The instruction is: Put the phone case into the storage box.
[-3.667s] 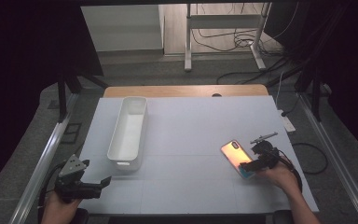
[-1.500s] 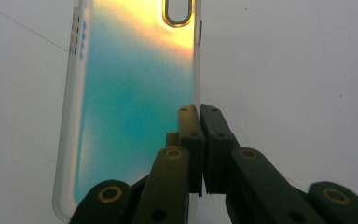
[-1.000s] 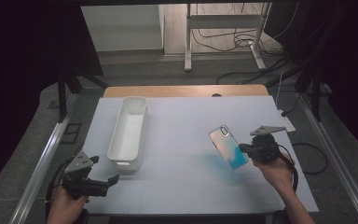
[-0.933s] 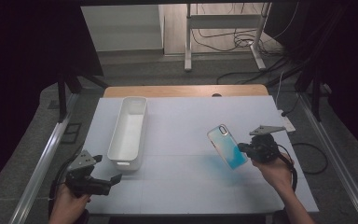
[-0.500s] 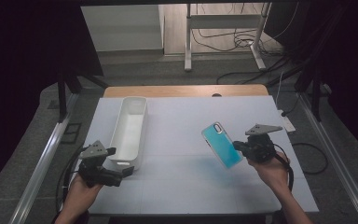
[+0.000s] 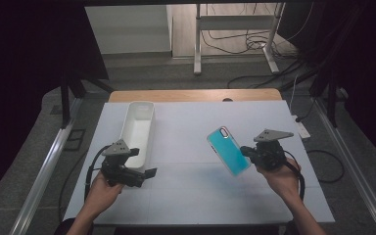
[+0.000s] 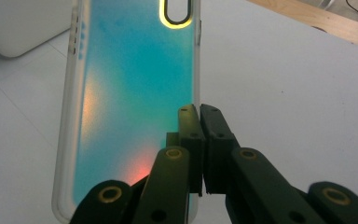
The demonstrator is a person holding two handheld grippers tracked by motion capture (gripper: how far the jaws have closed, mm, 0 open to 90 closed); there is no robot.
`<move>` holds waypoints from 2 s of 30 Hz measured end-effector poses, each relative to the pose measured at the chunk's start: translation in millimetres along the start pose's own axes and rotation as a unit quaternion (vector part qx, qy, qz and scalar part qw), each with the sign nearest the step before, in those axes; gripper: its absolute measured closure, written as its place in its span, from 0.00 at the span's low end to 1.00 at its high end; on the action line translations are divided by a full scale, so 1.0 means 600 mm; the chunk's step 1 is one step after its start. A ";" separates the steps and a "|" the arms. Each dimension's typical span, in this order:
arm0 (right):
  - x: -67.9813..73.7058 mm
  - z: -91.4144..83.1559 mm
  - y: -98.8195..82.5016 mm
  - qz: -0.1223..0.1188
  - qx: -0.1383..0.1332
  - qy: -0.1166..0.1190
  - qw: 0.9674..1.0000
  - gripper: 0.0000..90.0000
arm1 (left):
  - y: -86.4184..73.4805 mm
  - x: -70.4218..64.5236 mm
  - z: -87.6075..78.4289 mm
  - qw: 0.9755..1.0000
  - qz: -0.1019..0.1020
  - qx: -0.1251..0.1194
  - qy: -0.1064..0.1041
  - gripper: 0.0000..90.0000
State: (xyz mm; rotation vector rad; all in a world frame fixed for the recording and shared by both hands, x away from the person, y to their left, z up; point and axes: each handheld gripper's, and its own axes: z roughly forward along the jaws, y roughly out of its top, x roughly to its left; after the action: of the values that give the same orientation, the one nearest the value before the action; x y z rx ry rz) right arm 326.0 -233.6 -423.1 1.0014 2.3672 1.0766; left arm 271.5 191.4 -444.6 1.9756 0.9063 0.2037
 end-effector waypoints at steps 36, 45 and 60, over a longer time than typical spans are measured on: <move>0.051 0.017 0.031 -0.043 -0.026 0.007 0.999 0.98 | 0.066 -0.019 0.092 0.998 -0.006 -0.001 -0.067 0.00; 0.075 0.027 0.036 -0.062 -0.024 0.015 0.998 0.98 | 0.059 -0.020 0.106 0.996 -0.022 -0.004 -0.085 0.00; 0.109 0.036 0.037 -0.082 -0.025 0.033 0.996 0.98 | 0.069 -0.028 0.113 0.994 -0.035 0.002 -0.107 0.00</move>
State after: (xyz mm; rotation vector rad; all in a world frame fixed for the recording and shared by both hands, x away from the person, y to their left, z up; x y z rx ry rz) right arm 303.2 -164.9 -421.8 0.7507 2.4139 1.1162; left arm 312.8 121.3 -445.7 1.9231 0.8336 -0.0493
